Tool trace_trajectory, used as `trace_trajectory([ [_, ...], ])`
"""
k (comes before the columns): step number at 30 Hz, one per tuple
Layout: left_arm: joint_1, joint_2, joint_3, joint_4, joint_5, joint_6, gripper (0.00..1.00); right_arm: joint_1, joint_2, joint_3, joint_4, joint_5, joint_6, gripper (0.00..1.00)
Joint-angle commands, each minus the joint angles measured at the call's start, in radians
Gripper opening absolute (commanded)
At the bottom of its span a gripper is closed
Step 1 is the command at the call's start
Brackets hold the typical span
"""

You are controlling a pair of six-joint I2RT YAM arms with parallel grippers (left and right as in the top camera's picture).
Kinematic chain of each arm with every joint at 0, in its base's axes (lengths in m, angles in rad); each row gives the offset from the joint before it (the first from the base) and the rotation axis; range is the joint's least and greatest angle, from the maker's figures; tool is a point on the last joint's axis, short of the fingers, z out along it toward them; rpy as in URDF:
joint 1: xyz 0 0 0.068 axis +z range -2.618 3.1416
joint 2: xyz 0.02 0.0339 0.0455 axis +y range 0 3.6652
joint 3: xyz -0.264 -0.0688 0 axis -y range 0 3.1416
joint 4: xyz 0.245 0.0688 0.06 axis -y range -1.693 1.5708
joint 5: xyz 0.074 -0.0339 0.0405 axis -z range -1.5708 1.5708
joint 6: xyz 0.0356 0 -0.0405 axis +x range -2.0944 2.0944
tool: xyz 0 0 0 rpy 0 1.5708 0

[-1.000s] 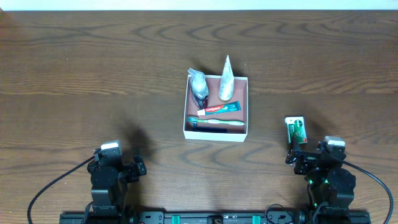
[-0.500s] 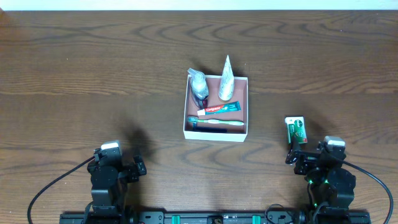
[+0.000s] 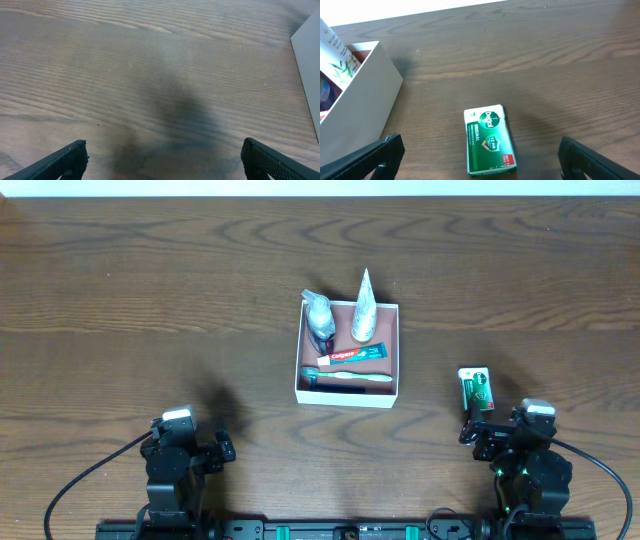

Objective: Pack container

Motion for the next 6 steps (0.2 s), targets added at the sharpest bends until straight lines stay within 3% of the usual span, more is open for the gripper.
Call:
trace_trajectory([
  [1,-0.002,-0.006,-0.013,0.005,0.002,-0.009,0.98,0.007,-0.009,-0.003,0.002,-0.006,0.014,0.99],
  [6,-0.002,-0.006,-0.013,0.005,0.002,-0.009,0.98,0.007,-0.009,-0.003,0.002,-0.006,0.014,0.99],
])
